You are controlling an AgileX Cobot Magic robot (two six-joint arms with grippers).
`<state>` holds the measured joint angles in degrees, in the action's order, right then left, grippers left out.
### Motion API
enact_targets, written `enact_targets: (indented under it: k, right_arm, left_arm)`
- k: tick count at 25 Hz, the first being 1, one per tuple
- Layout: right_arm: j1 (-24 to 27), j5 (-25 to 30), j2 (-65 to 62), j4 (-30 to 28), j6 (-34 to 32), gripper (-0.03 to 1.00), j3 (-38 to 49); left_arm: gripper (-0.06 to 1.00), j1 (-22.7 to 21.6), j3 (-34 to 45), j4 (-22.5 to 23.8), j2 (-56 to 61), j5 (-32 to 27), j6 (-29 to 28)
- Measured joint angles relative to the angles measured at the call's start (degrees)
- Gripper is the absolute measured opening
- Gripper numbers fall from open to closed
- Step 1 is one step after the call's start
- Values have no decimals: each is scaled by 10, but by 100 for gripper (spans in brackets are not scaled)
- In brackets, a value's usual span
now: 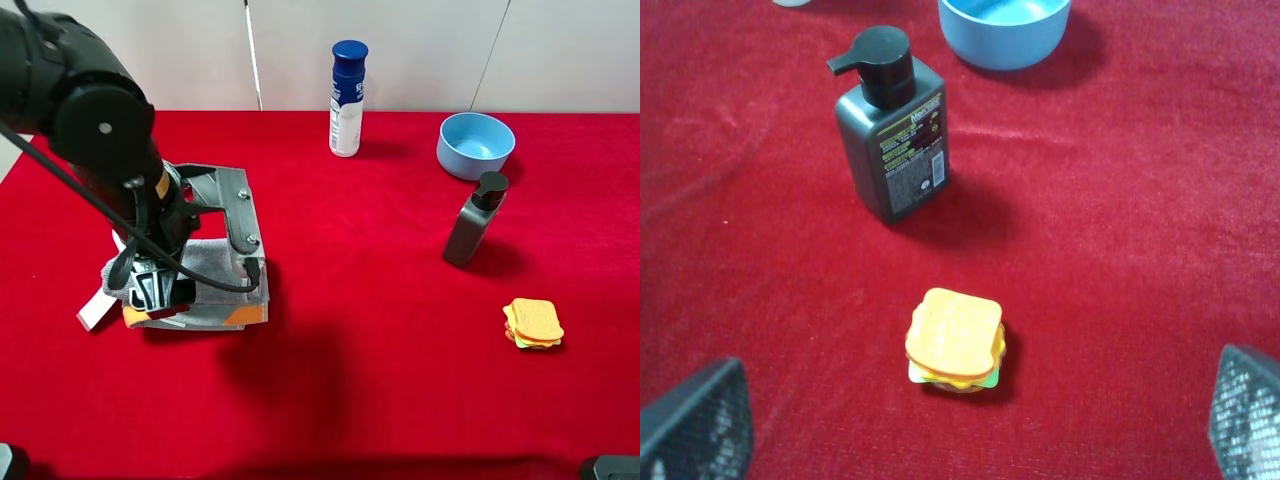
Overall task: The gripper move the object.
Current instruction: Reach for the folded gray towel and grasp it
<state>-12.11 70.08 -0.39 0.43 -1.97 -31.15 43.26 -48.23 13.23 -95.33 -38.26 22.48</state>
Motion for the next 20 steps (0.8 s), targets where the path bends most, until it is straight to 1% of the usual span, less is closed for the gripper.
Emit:
enact_targets:
  k: [8, 20]
  right_arm:
    - [0, 0, 0, 0, 0, 69, 0]
    - [0, 0, 0, 2, 0, 69, 0]
  left_arm:
    - [87, 0, 0, 5, -35, 42, 0]
    - [87, 0, 1, 2, -79, 87, 1]
